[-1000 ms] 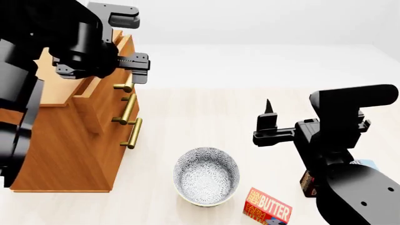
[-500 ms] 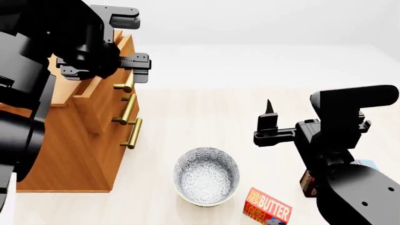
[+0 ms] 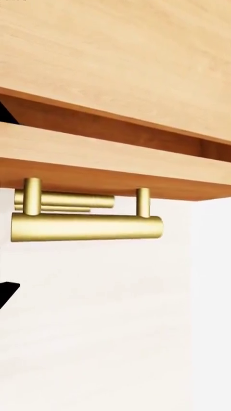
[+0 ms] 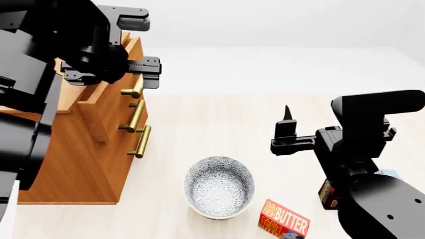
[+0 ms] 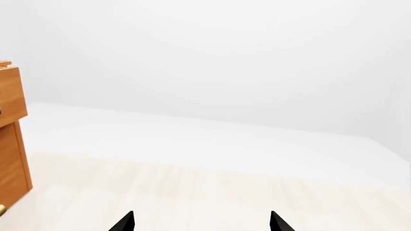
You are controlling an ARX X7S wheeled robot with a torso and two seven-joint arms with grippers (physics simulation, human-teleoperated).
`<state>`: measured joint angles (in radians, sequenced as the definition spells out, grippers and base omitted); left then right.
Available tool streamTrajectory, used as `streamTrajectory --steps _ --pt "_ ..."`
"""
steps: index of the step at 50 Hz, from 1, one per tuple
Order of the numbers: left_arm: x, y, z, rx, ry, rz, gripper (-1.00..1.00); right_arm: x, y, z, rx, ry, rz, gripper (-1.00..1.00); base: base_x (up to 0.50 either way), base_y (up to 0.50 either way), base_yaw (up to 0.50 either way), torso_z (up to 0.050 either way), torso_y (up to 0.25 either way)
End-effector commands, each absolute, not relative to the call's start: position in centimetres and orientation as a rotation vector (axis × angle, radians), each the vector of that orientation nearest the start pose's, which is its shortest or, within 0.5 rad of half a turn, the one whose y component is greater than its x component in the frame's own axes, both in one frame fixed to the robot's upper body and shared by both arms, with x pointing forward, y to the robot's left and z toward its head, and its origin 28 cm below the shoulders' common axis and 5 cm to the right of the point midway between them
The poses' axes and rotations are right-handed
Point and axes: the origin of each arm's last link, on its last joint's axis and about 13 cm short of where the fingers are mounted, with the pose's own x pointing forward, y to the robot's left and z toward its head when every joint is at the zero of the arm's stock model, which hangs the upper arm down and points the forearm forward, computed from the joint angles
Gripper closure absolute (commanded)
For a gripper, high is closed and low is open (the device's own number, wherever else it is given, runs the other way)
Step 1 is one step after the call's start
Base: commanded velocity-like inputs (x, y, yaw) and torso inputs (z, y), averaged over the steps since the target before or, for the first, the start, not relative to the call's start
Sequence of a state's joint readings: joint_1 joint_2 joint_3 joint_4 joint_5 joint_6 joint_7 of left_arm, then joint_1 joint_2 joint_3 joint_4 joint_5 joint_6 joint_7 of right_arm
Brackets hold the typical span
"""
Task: Put the butter at the back in the top drawer of the cabinet and close it.
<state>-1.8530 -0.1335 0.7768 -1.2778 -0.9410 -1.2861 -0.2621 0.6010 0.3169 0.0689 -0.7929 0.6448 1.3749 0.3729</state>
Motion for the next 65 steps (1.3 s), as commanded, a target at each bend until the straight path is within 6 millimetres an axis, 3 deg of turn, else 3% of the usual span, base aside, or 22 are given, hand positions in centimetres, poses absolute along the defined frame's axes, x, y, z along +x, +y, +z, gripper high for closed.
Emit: streamTrajectory --steps 1,43,65 --pt "38.0 21.4 33.8 0.020 0.827 0.002 -1.00 22.5 -12.5 21.3 -0.102 0.006 0.022 -1.00 0.00 0.00 0.00 0.000 0.000" --pt "37.0 16.0 35.6 0.120 0.788 -0.094 -1.00 21.4 -13.9 21.8 -0.061 -0.022 0.008 -1.00 0.00 0.00 0.00 0.000 0.000" --pt "36.8 14.9 35.2 0.065 0.823 -0.227 -1.00 21.3 -14.1 21.9 -0.058 -0.025 0.000 -1.00 0.00 0.00 0.00 0.000 0.000"
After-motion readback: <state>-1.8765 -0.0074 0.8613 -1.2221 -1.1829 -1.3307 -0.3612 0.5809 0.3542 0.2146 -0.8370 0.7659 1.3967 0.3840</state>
